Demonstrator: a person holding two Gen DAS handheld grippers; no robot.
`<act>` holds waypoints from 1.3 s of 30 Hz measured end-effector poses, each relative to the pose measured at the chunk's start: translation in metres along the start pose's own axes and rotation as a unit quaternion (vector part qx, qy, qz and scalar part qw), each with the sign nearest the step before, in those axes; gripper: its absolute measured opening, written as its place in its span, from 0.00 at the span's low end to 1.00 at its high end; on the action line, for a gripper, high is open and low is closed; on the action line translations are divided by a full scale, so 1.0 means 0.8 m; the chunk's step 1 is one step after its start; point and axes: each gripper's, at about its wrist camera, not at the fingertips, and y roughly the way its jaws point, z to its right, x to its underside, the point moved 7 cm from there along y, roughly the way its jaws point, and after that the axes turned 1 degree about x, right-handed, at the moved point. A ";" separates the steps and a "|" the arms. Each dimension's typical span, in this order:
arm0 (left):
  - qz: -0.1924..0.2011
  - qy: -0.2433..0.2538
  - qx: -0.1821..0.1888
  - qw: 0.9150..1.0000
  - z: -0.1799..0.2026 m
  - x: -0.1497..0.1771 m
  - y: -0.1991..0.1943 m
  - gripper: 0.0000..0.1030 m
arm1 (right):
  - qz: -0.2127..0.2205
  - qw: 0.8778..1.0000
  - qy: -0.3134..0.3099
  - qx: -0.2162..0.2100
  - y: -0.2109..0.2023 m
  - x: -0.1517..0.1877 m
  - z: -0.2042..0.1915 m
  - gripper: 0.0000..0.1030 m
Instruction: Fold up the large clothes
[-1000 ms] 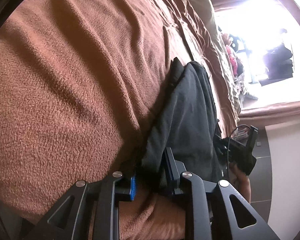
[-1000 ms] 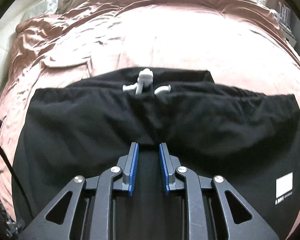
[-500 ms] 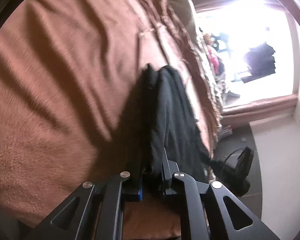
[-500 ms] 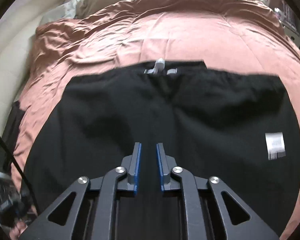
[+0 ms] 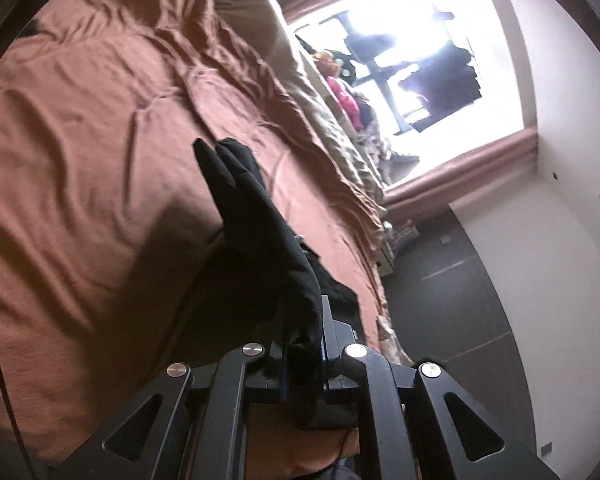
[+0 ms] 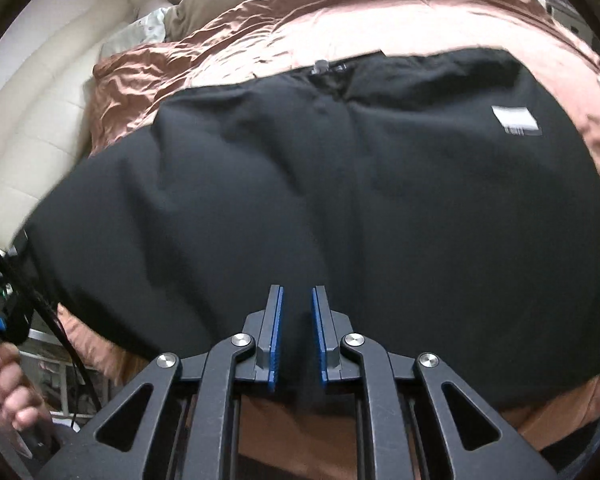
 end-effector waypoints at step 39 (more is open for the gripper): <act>-0.273 0.239 -0.019 0.932 0.250 0.209 0.303 0.39 | 0.137 0.965 0.208 -0.078 -0.197 0.082 0.284 0.60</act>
